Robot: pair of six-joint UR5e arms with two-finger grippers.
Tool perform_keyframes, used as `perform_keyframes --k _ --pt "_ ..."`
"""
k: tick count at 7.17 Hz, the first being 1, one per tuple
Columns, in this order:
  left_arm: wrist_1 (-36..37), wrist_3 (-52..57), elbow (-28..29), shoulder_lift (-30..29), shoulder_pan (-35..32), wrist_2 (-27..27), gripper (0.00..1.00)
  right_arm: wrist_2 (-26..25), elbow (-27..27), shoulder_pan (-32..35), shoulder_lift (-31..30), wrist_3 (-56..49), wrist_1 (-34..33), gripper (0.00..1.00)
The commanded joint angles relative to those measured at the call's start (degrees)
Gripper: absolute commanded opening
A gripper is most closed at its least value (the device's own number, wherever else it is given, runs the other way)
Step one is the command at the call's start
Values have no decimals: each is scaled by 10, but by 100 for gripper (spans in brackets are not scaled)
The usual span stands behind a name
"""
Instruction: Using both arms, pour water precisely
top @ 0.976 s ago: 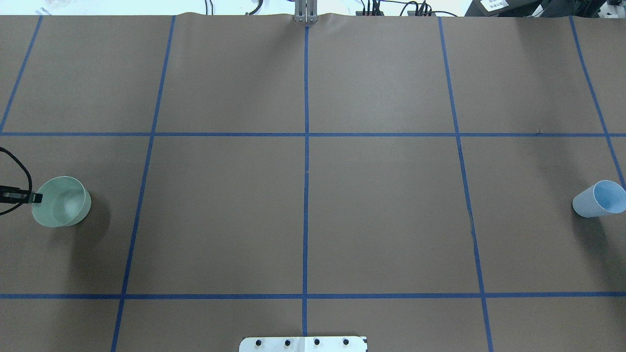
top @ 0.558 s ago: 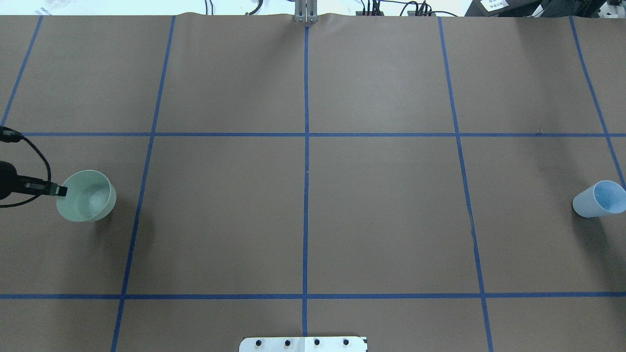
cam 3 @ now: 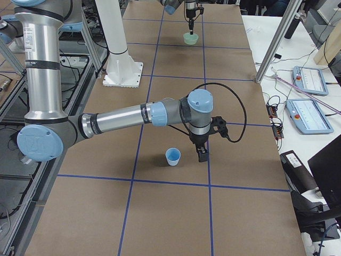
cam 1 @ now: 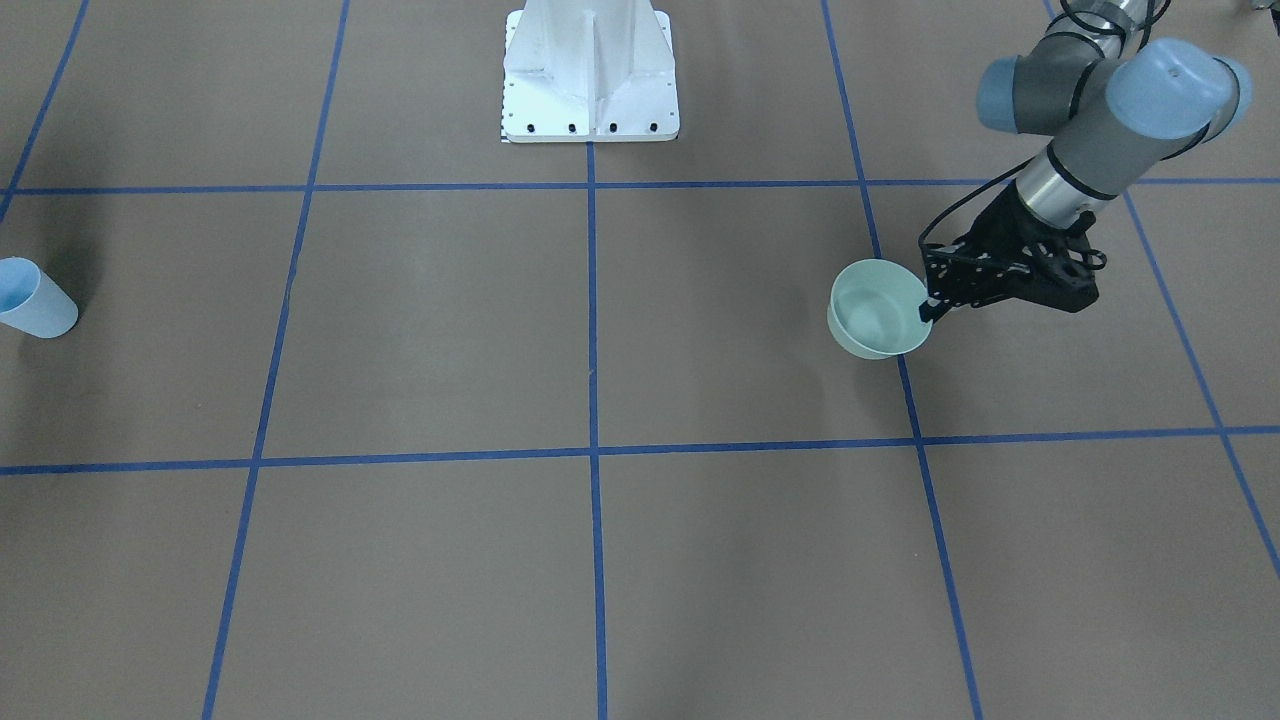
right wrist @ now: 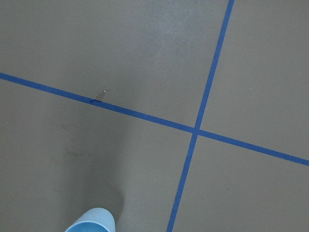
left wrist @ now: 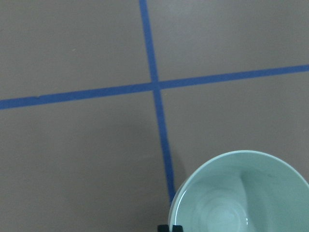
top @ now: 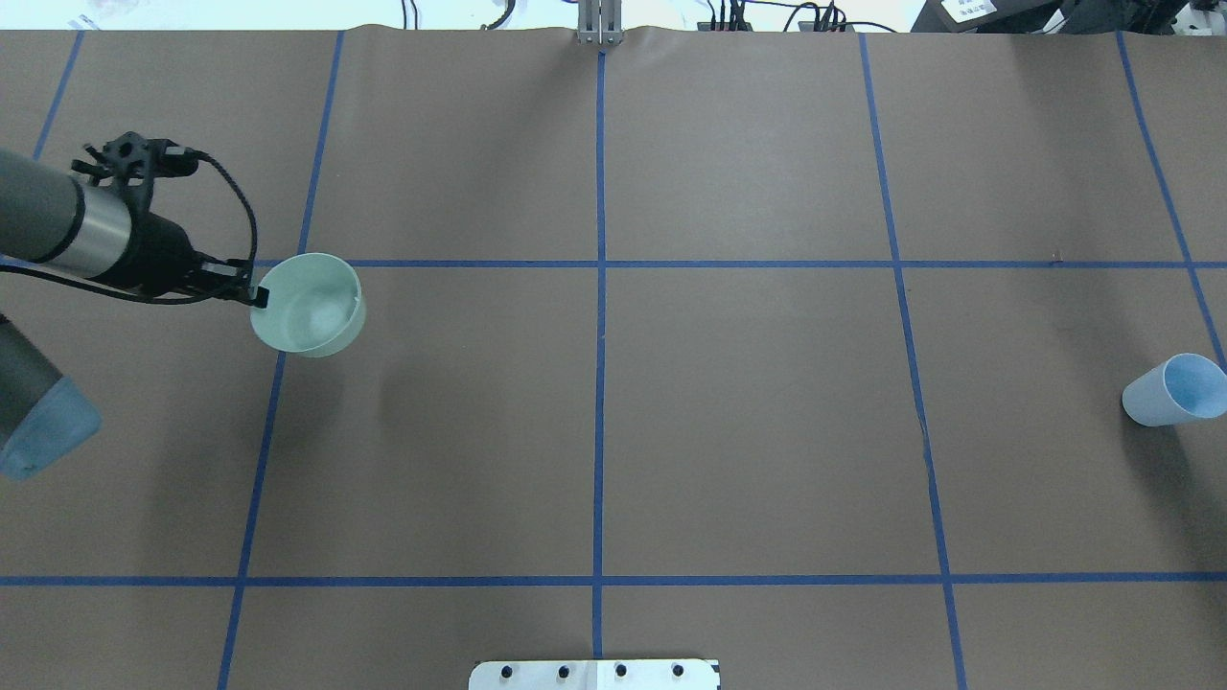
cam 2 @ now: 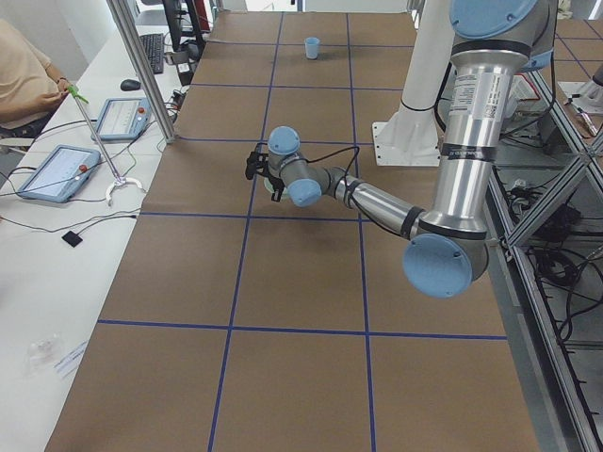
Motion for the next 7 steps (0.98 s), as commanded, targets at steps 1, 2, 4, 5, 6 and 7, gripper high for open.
perform_keyframes --k 1,2,4,5,6,7 --pt "31 -92 17 -90 83 65 0 0 -2 0 0 0 0 100" --pt "62 -113 36 -137 117 97 0 0 -2 0 1 0 0 100" --pt "86 -148 116 -240 161 144 0 1 -1 0 2 4 0 100" --pt "86 -152 169 -289 175 164 0 1 -2 0 4 4 0 100" --pt "85 -151 195 -310 183 171 0 1 -2 0 5 4 0 100" --pt "85 -149 196 -308 183 171 1 1 -3 0 7 4 -1 100"
